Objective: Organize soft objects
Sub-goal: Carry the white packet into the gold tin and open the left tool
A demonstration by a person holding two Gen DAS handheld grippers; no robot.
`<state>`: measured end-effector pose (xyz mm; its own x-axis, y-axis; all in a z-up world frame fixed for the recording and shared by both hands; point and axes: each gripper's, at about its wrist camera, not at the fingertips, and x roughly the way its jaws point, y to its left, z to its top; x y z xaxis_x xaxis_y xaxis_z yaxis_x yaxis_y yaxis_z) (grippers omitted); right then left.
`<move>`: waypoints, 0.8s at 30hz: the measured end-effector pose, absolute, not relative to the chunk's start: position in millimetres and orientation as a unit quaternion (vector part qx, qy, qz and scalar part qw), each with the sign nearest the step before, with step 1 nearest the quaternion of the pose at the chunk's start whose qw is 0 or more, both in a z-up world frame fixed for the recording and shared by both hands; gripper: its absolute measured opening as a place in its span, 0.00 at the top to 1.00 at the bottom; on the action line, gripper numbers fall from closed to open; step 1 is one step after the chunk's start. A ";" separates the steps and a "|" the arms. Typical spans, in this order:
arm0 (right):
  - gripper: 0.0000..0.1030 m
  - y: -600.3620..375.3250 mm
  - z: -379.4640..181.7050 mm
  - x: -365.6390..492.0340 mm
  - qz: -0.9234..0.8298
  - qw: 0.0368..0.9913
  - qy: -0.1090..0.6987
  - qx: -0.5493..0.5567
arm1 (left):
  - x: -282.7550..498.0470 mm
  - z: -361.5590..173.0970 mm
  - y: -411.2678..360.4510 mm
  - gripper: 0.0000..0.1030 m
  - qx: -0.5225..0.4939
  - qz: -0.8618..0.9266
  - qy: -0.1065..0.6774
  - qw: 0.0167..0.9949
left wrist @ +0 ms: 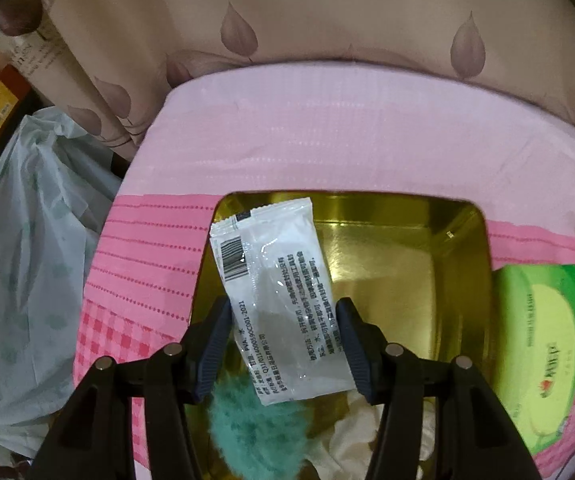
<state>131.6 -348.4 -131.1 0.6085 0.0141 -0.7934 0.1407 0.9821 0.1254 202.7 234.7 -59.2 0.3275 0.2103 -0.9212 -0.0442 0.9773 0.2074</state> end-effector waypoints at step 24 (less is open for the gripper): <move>0.44 -337.4 -134.9 135.8 -0.041 0.891 0.450 0.055 | 189.5 -52.8 236.3 0.47 0.049 0.086 0.559 0.823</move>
